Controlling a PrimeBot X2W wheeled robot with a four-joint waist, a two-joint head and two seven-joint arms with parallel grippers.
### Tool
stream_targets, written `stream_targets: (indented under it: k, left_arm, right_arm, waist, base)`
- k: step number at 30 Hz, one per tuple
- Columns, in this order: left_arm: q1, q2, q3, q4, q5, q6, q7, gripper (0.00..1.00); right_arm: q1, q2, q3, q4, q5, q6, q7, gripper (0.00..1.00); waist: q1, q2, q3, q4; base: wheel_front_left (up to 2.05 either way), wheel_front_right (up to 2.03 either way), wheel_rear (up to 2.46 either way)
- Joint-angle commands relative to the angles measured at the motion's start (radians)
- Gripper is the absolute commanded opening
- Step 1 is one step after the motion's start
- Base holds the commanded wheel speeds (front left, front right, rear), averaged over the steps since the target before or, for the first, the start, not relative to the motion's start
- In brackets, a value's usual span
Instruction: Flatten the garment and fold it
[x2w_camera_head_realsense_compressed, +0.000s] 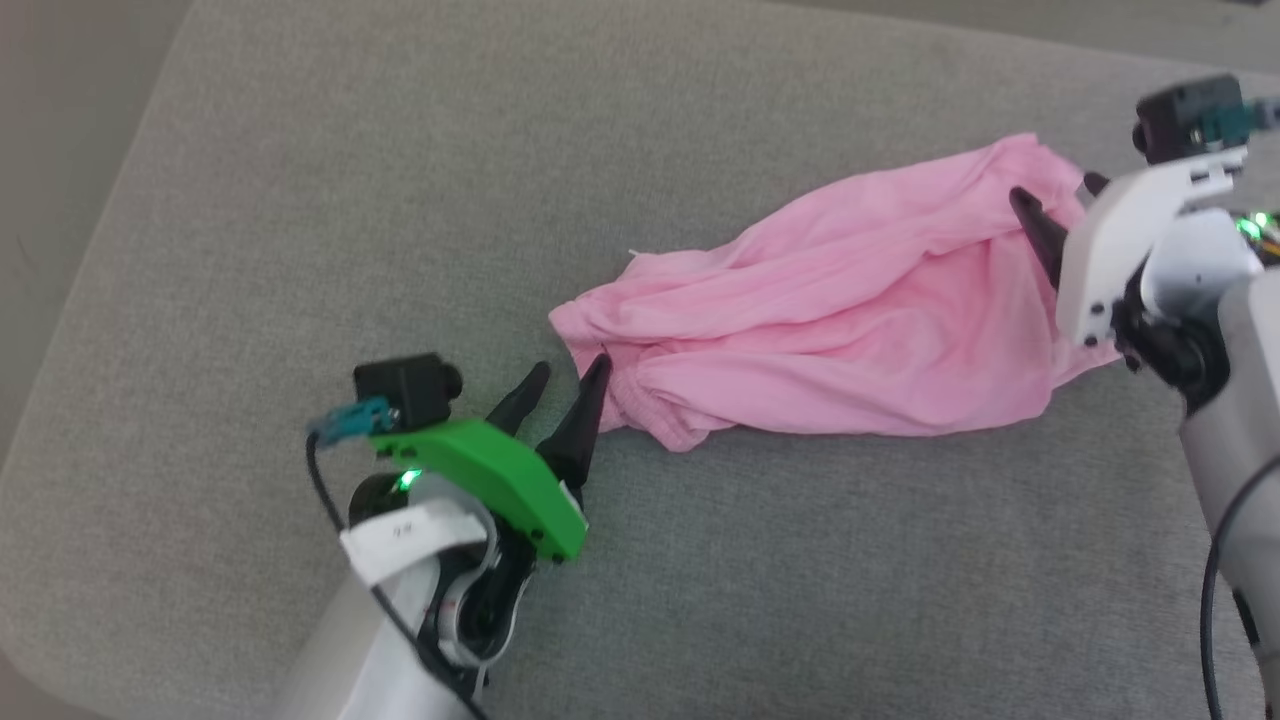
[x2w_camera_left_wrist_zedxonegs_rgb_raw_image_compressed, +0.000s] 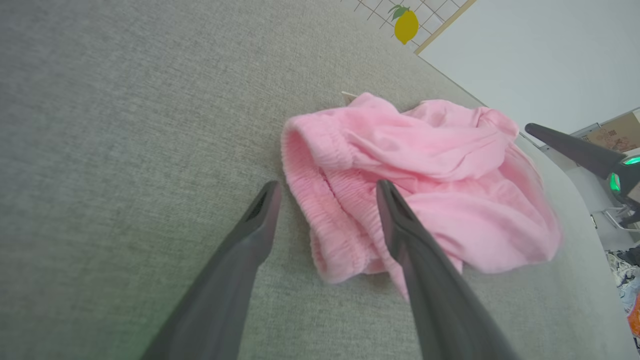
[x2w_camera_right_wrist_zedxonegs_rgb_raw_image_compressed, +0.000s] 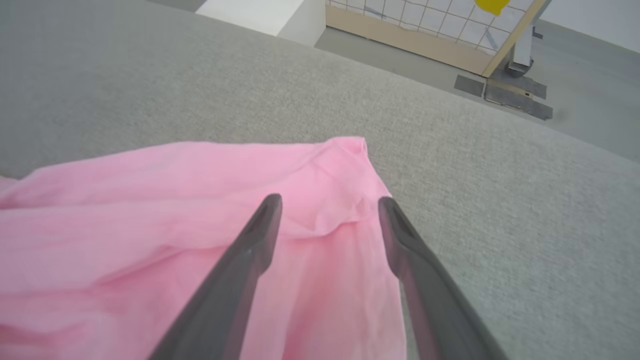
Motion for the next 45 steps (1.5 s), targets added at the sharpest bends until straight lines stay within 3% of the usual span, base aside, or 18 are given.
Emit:
stream_targets:
  k: [1,8,13,17,24,36,37,38,39,41,45]
  left_arm:
    - [0.028,0.012,0.004,-0.012,0.017,0.005,-0.024,1.0]
    - [0.153,0.028,-0.03,-0.042,0.098,0.018,-0.146,1.0]
    - [0.178,0.017,-0.065,0.011,0.146,0.02,-0.208,1.0]
    - [0.155,-0.002,-0.075,0.089,0.171,0.03,-0.246,1.0]
    - [0.084,-0.017,-0.08,0.244,0.228,0.08,-0.292,1.0]
    - [0.033,-0.044,-0.083,0.381,0.186,0.04,-0.298,1.0]
    - [0.029,-0.046,-0.086,0.388,0.183,0.034,-0.295,0.95]
    - [0.026,-0.047,-0.09,0.393,0.183,0.029,-0.294,0.75]
    - [0.022,-0.048,-0.092,0.398,0.182,0.025,-0.296,0.35]
    - [0.015,-0.05,-0.099,0.407,0.182,0.018,-0.298,0.0]
    - [0.007,-0.053,-0.107,0.422,0.182,0.01,-0.302,0.0]
  right_arm:
    - [0.044,-0.006,-0.007,-0.028,0.013,-0.002,-0.029,1.0]
    - [0.302,0.02,-0.118,-0.249,0.021,-0.002,-0.212,1.0]
    - [0.486,0.108,-0.212,-0.405,-0.028,-0.002,-0.32,1.0]
    - [0.596,0.189,-0.232,-0.503,-0.08,-0.002,-0.378,1.0]
    - [0.672,0.247,-0.222,-0.539,-0.085,-0.002,-0.406,1.0]
    - [0.688,0.26,-0.188,-0.542,-0.079,-0.002,-0.4,1.0]
    - [0.688,0.26,-0.188,-0.543,-0.077,-0.002,-0.4,1.0]
    - [0.689,0.26,-0.187,-0.544,-0.076,-0.002,-0.398,1.0]
    - [0.69,0.26,-0.187,-0.545,-0.074,-0.002,-0.398,1.0]
    - [0.692,0.26,-0.188,-0.545,-0.07,-0.002,-0.397,1.0]
    - [0.687,0.26,-0.192,-0.536,-0.076,-0.002,-0.393,1.0]
  waist:
    - [-0.0001,0.0,-0.06,-0.023]
    - [-0.0001,0.0,-0.152,-0.049]
    - [-0.0001,0.0,-0.183,-0.071]
    - [-0.0001,0.0,-0.187,-0.103]
    - [-0.0001,0.0,-0.187,-0.157]
    - [-0.0001,0.0,-0.191,-0.217]
    - [-0.0001,0.0,-0.191,-0.219]
    - [-0.0001,0.0,-0.19,-0.22]
    - [-0.0001,0.0,-0.189,-0.221]
    - [-0.0001,0.0,-0.187,-0.221]
    - [-0.0001,0.0,-0.183,-0.215]
  base:
    - [0.0,0.0,0.0]
    - [0.0,0.0,0.0]
    - [0.0,0.0,0.0]
    - [0.0,0.0,0.0]
    - [0.0,0.0,0.0]
    - [0.0,0.0,0.0]
    - [0.0,0.0,0.0]
    - [0.0,0.0,0.0]
    - [0.0,0.0,0.0]
    - [0.0,0.0,0.0]
    - [0.0,0.0,0.0]
